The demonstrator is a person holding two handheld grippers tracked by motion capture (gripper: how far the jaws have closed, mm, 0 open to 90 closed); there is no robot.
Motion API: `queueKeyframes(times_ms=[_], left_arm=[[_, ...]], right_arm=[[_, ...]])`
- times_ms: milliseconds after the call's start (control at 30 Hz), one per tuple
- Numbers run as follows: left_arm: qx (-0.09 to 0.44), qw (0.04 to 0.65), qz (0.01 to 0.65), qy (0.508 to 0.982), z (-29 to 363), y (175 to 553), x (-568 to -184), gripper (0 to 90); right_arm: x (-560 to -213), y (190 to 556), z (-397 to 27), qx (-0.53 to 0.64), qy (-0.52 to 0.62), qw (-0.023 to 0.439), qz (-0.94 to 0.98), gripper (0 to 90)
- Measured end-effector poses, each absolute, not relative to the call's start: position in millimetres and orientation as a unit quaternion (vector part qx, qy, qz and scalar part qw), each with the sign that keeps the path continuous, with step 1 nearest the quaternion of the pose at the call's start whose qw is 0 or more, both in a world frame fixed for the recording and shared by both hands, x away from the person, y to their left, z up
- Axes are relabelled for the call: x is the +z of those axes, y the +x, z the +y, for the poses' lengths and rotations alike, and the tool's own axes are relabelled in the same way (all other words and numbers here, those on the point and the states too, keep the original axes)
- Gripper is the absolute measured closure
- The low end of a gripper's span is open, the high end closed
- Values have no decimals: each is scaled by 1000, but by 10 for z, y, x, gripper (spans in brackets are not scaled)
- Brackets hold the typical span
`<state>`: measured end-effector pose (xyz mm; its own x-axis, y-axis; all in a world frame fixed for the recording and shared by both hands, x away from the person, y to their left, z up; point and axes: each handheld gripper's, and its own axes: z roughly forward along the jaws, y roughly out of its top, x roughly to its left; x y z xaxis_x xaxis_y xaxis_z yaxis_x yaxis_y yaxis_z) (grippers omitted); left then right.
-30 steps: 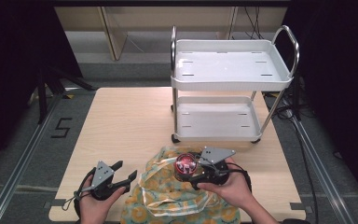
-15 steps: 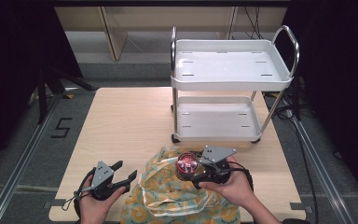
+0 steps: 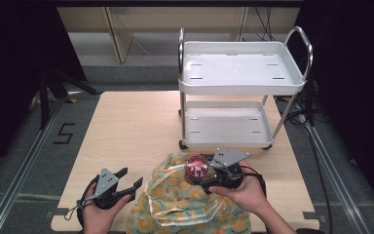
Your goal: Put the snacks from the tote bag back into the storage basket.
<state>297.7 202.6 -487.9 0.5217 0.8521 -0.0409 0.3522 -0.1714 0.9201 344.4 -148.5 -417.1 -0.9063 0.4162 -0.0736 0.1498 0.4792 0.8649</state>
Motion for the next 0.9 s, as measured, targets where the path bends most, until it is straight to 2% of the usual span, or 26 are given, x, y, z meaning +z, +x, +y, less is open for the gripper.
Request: queueKeyframes(times_ms=[900], left_arm=[[259, 486, 415, 724, 2036, 2979, -4875, 334]], right_arm=[[-4046, 3546, -1497, 494, 170, 151, 839, 261]])
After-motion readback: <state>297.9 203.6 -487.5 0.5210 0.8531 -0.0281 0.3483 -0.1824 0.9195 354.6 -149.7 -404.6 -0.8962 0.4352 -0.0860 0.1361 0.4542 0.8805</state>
